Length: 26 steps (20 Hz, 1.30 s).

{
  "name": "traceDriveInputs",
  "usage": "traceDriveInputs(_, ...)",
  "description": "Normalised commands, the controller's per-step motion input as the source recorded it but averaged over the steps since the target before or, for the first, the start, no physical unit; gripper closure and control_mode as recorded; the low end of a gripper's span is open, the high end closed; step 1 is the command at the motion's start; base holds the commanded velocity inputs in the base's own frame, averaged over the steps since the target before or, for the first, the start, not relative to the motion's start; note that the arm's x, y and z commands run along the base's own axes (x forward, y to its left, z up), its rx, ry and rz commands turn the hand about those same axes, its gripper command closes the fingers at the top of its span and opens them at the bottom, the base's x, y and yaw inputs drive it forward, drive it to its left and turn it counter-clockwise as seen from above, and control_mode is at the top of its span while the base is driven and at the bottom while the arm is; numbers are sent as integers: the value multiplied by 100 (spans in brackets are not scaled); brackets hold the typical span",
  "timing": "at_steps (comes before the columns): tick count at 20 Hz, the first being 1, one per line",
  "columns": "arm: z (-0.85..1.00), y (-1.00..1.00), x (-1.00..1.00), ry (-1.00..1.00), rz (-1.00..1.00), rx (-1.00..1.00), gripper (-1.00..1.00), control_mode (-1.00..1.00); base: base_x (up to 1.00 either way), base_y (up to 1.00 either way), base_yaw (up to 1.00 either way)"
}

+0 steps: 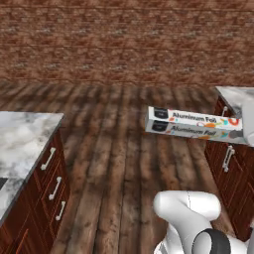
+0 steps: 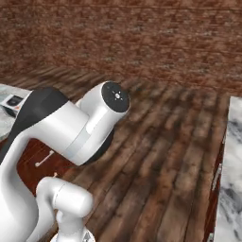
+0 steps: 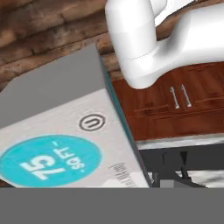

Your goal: Retrieve the tupperware and aluminum foil from the cabinet and place them on the dining counter near the plate with tomato and eggplant to prepare for storing leftovers.

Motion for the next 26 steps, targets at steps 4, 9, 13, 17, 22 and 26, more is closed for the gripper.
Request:
traceDriveInputs(4,0,0,0,0,0,0,100,100,5,45,85)
traceDriveInputs(9,0,0,0,0,0,0,100,100,36,67,70)
traceDriveInputs(13,0,0,0,0,0,0,100,100,77,69,53)
traceDriveInputs(17,0,0,0,0,0,0,100,100,100,-45,11)
traceDriveInputs(22,0,0,0,0,0,0,100,100,100,-100,-8)
traceDriveInputs(26,0,0,0,0,0,0,100,100,100,-100,-27)
